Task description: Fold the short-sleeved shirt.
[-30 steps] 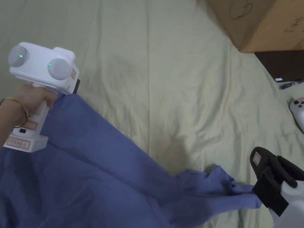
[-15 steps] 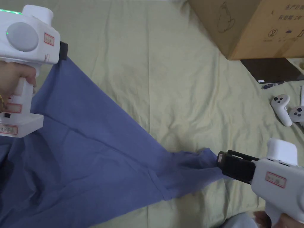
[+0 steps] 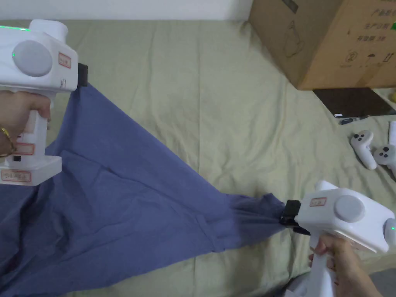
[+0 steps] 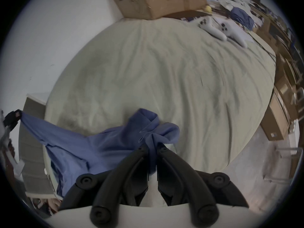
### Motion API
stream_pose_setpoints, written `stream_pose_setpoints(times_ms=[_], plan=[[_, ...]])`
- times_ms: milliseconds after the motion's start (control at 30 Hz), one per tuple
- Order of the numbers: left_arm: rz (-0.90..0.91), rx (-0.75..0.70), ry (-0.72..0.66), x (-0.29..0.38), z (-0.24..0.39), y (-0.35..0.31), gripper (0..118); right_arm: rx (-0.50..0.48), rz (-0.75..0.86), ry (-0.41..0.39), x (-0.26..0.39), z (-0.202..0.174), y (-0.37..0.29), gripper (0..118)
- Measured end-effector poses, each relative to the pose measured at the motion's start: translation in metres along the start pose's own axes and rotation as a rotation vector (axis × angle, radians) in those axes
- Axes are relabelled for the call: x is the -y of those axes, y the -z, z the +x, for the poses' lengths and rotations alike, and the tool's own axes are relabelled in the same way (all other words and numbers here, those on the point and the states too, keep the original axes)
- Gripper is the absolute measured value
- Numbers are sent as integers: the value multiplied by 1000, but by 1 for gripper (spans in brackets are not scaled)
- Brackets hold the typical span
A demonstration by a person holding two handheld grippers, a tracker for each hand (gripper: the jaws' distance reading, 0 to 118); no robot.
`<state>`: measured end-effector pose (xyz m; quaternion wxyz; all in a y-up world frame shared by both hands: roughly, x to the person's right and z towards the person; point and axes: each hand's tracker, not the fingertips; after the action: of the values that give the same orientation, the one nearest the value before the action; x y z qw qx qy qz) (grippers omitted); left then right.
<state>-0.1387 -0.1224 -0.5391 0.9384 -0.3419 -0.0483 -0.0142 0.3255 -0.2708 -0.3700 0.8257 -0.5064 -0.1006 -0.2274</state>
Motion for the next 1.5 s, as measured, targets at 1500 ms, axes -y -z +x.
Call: stream_pose_setpoints(times_ms=[1500], plan=[[578,-183,-293,-168,-136,-270,1,-110,883,-513,-204,-223,-449,8]])
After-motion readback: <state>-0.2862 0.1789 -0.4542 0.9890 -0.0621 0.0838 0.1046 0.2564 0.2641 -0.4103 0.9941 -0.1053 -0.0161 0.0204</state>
